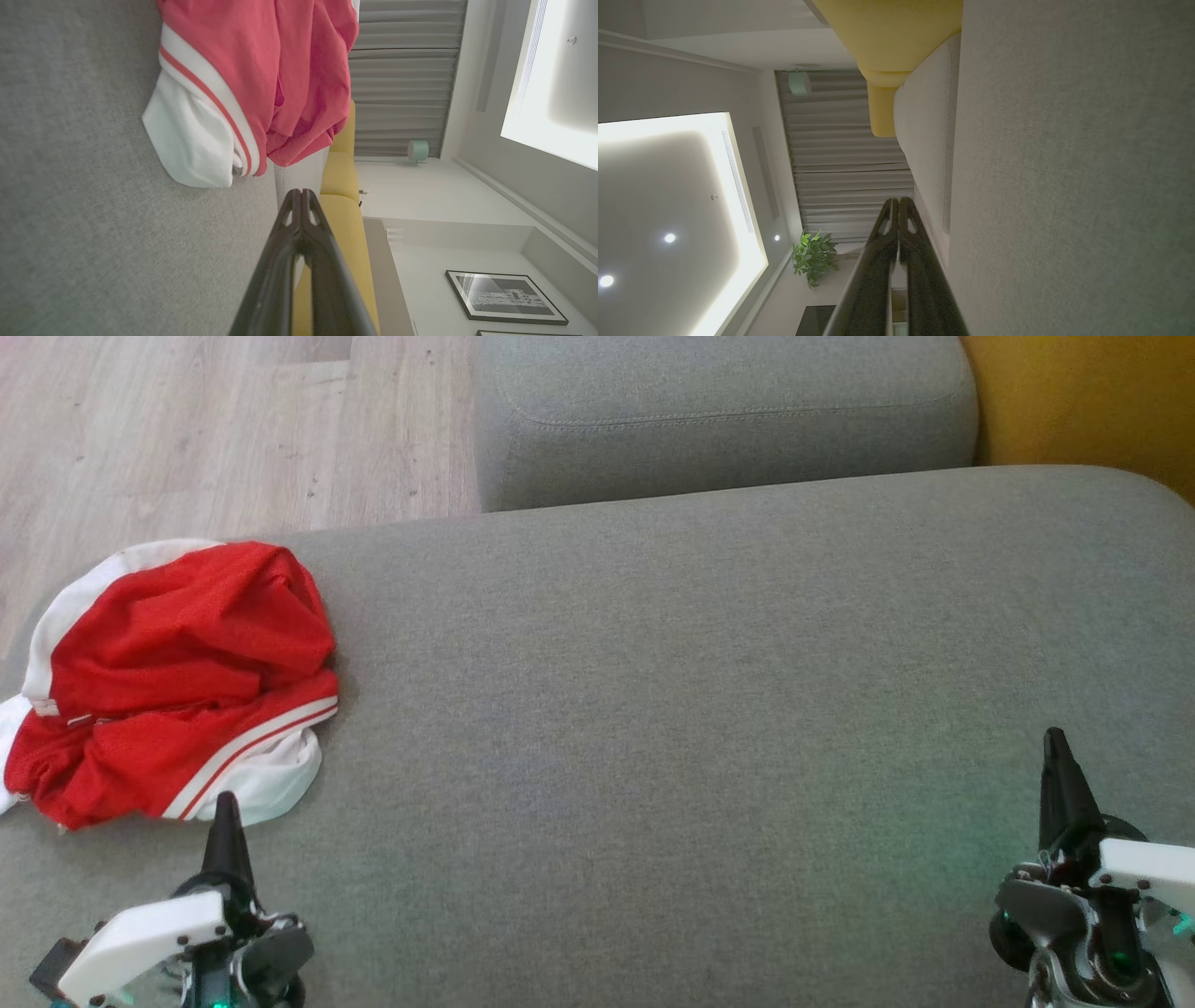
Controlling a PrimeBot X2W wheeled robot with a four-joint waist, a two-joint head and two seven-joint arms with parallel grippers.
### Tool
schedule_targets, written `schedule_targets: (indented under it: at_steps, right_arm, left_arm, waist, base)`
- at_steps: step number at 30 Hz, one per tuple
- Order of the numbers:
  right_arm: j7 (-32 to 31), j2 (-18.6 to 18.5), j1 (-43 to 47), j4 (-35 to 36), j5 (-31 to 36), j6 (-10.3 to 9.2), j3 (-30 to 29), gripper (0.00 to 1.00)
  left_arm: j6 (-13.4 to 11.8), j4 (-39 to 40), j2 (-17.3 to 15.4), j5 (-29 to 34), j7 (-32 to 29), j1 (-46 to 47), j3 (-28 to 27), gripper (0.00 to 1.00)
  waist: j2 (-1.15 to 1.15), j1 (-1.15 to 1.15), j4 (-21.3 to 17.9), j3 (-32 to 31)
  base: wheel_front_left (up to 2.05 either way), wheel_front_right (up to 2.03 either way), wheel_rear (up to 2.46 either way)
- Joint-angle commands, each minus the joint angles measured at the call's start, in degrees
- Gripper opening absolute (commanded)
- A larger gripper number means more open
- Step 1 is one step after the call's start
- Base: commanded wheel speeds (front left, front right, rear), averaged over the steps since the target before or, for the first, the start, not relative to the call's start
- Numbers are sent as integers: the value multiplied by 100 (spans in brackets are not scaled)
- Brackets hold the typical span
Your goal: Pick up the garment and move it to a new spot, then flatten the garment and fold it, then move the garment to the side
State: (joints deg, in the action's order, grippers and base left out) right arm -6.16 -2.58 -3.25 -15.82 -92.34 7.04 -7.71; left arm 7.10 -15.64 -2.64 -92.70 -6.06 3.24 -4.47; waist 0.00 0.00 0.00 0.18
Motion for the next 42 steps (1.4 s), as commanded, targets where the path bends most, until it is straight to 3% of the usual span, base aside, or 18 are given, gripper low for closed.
schedule_targets:
  at_steps: [1, 42]
  right_arm:
    - [-31, -30, -293, 179, 15, 45, 121, 0]
    - [-31, -30, -293, 179, 15, 45, 121, 0]
  left_arm:
    - [39, 161, -23, 51, -41, 295, -203, 0]
    - [39, 161, -23, 51, -41, 295, -203, 0]
  waist:
    - [0, 0, 0, 0]
    - [0, 0, 0, 0]
  base:
    - [0, 0, 0]
    - [0, 0, 0]
